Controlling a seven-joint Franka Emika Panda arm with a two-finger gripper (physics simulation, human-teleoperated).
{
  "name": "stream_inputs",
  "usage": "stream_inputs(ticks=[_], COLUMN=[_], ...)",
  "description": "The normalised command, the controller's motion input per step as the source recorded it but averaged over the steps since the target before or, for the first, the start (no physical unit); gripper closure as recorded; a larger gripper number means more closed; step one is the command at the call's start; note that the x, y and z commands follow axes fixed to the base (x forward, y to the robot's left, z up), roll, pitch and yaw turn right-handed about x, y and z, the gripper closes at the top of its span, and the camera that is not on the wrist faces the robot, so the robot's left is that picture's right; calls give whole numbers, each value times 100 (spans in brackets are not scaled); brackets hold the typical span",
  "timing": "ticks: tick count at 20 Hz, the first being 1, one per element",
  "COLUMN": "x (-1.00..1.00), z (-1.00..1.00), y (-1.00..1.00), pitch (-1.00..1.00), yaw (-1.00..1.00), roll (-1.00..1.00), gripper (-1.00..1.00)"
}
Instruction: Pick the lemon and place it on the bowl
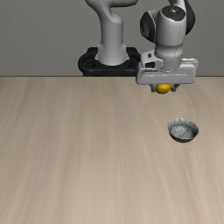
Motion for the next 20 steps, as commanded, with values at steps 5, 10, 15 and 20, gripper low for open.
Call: stream_inputs(ticks=[5,10,15,20], x=[0,100,20,0], z=[0,0,0,0], y=[100,0,0,0], pitch=[0,0,0,0], yaw=[0,0,0,0], roll=[0,0,0,0], gripper=[100,100,-100,-100])
